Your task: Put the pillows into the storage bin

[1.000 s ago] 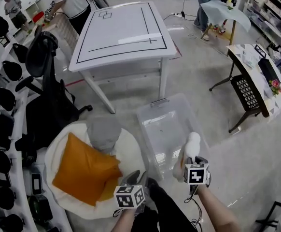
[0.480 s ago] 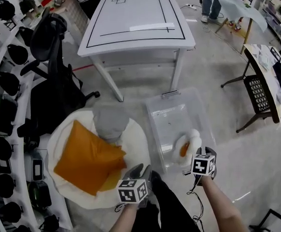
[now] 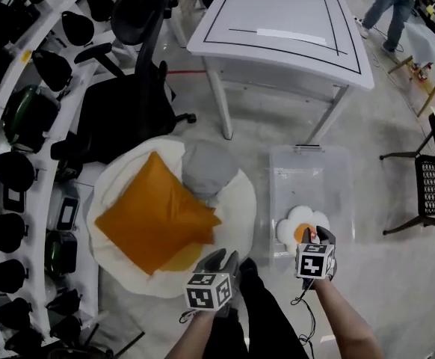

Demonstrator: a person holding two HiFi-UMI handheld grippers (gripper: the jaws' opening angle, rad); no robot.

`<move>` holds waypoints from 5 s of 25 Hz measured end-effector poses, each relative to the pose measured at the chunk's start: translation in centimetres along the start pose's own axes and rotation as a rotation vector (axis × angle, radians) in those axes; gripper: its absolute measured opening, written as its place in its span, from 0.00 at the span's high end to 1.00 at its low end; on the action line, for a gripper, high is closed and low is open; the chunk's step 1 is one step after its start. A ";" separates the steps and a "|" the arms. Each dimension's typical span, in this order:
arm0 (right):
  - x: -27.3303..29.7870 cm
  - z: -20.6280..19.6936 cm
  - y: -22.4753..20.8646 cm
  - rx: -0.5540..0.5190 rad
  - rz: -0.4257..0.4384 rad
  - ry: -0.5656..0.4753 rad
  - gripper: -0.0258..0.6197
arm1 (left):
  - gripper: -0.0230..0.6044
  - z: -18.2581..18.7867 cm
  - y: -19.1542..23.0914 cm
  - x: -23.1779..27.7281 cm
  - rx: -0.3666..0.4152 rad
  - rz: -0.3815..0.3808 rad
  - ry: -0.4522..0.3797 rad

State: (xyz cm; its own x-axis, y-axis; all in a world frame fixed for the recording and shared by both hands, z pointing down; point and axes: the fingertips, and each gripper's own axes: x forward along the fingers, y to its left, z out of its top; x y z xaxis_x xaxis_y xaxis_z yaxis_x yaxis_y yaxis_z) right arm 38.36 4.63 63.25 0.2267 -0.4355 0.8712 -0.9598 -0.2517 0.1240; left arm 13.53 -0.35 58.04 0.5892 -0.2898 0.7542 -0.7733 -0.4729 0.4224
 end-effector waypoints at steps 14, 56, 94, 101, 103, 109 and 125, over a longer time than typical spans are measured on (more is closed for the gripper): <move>3.1 2.9 21.1 -0.514 0.391 -0.003 0.73 | 0.76 -2.3 10.9 -5.5 -0.289 0.228 -0.136; 20.9 -3.1 39.4 -1.050 0.294 0.073 0.84 | 0.76 -20.0 27.6 -6.7 -0.793 0.477 -0.247; -10.0 -7.4 36.7 -0.361 0.578 0.020 0.92 | 0.77 -15.6 18.6 -20.9 -0.478 0.289 -0.275; -17.1 -5.8 36.3 -0.208 0.587 -0.061 0.93 | 0.77 -14.3 16.6 -25.1 -0.401 0.236 -0.296; -18.5 -5.2 35.0 -0.134 0.582 -0.072 0.93 | 0.77 -13.9 16.0 -25.7 -0.380 0.225 -0.300; -22.1 -4.2 30.7 0.009 0.552 -0.100 0.93 | 0.77 -11.5 14.0 -26.3 -0.289 0.158 -0.299; -30.4 -0.2 15.4 0.159 0.435 -0.315 0.93 | 0.77 -5.1 0.6 -20.4 -0.016 -0.050 -0.228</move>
State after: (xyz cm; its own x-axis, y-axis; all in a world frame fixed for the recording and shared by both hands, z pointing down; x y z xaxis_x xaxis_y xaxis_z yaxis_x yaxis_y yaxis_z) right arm 16.63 14.18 38.80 -0.1229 -0.7591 0.6392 -0.9448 -0.1076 -0.3094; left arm -0.10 9.50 45.49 0.6630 -0.4475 0.6002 -0.7444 -0.4788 0.4654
